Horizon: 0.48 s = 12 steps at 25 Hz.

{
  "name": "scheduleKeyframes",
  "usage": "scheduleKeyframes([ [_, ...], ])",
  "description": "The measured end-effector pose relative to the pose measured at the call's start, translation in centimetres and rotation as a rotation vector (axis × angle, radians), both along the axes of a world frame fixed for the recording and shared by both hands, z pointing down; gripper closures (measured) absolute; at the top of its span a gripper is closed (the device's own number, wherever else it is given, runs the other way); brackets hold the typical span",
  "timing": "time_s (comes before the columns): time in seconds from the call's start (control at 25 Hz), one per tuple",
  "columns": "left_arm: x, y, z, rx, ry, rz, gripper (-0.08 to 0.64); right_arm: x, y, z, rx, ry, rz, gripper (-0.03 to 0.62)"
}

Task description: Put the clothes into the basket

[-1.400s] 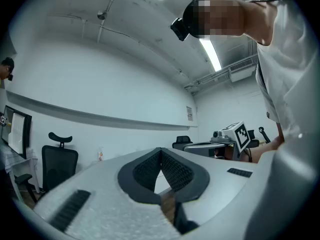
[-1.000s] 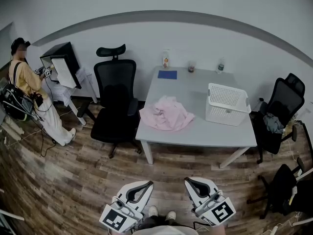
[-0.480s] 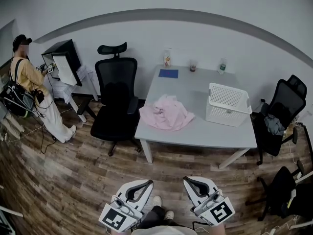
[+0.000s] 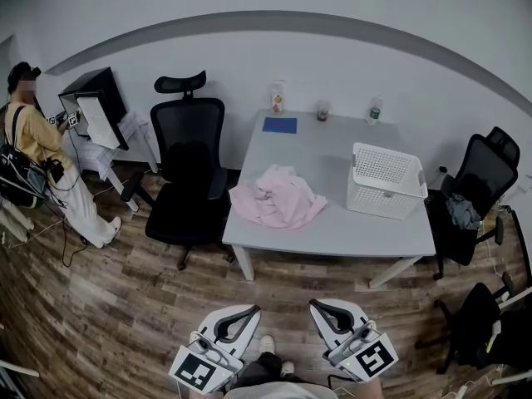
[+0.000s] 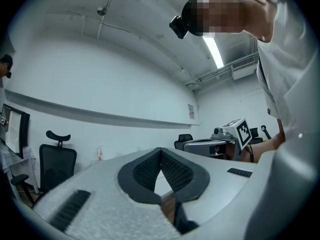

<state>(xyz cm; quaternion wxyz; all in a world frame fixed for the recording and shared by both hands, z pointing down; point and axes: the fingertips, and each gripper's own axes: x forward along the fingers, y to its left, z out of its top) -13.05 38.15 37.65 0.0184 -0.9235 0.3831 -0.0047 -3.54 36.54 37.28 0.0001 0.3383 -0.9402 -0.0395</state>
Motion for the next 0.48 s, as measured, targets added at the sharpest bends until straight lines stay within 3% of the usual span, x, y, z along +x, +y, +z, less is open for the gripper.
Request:
scheduleKeyframes([
  [0.08, -0.3, -1.0, 0.9, -0.056, -0.002, -0.009, 0.554, -0.1, -0.9, 0.3, -0.01, 0.005, 0.002, 0.588],
  [0.16, -0.4, -2.1, 1.1, -0.058, 0.002, -0.004, 0.554, -0.2, -1.9, 0.5, -0.016, 0.008, 0.007, 0.588],
  [0.24, -0.4, -3.3, 0.3, -0.006, 0.013, 0.014, 0.554, -0.4, -3.0, 0.6, -0.018, 0.007, 0.012, 0.588],
  [0.32, -0.5, -4.3, -0.1, 0.05, -0.026, 0.041, 0.554, -0.6, -4.0, 0.7, -0.023, 0.009, 0.017, 0.588],
  [0.4, -0.8, -5.2, 0.1, 0.022, -0.005, 0.035, 0.554, -0.8, -4.9, 0.6, -0.025, 0.01, 0.021, 0.588],
  [0.48, -0.9, -6.1, -0.4, 0.114, -0.081, 0.076, 0.554, -1.2, -5.8, 0.5, -0.026, 0.013, 0.021, 0.588],
])
